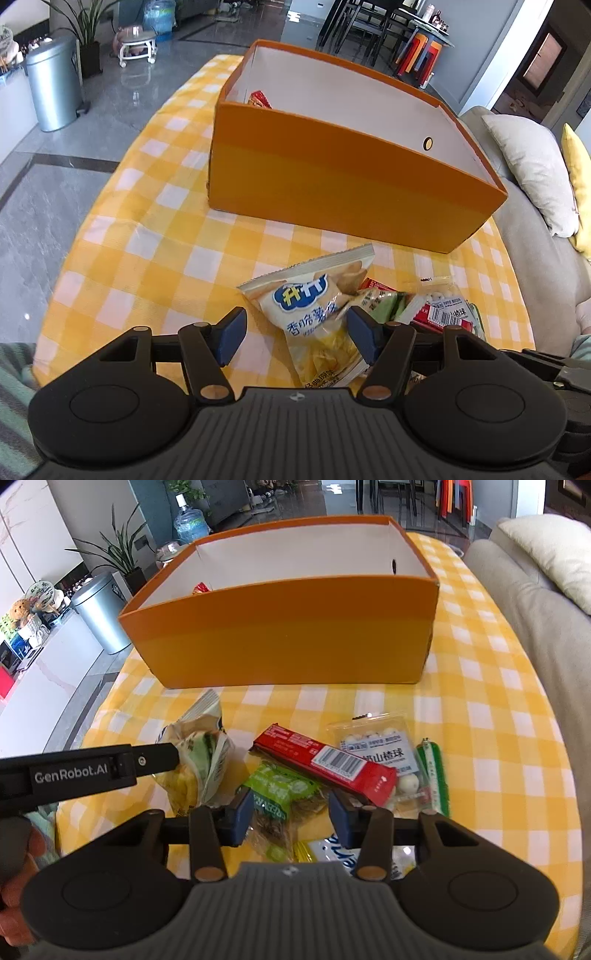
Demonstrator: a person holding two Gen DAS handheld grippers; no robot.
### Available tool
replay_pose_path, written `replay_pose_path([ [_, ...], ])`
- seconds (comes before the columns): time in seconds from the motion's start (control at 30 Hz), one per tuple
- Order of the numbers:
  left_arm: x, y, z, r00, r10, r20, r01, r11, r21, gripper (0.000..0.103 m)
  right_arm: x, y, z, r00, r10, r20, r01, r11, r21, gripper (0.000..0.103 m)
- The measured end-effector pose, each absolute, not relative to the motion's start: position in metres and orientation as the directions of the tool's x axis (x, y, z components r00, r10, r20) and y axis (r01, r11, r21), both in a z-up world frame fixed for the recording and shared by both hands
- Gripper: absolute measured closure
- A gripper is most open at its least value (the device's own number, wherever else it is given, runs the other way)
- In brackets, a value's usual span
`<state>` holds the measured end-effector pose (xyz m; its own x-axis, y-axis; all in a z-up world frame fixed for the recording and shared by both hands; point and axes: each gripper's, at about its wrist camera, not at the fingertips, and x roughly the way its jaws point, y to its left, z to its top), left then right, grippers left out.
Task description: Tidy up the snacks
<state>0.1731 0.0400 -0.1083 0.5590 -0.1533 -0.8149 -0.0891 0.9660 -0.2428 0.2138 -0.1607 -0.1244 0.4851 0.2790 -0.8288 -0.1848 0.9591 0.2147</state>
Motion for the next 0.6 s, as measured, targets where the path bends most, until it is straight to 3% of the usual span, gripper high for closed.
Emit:
replay_pose_path([
  [0.33, 0.188, 0.043, -0.132, 0.496, -0.265, -0.827, -0.117, 0.923, -0.366, 0.023, 0.227, -0.16, -0.143, 0.422, 0.317, -0.85, -0.153, 0.948, 0.278, 0.059],
  [0.37, 0.188, 0.042, -0.135, 0.492, -0.269, -0.828, -0.121, 0.921, -0.371, 0.025, 0.227, -0.161, -0.144, 0.416, 0.325, -0.849, -0.15, 0.946, 0.289, 0.059],
  [0.5, 0.191, 0.038, -0.144, 0.459, -0.264, -0.848, -0.125, 0.926, -0.356, 0.048, 0.228, -0.16, -0.149, 0.403, 0.341, -0.849, -0.152, 0.94, 0.306, 0.059],
  [0.6, 0.191, 0.037, -0.145, 0.462, -0.258, -0.849, -0.119, 0.93, -0.348, 0.052, 0.228, -0.162, -0.153, 0.393, 0.361, -0.846, -0.14, 0.932, 0.333, 0.06],
])
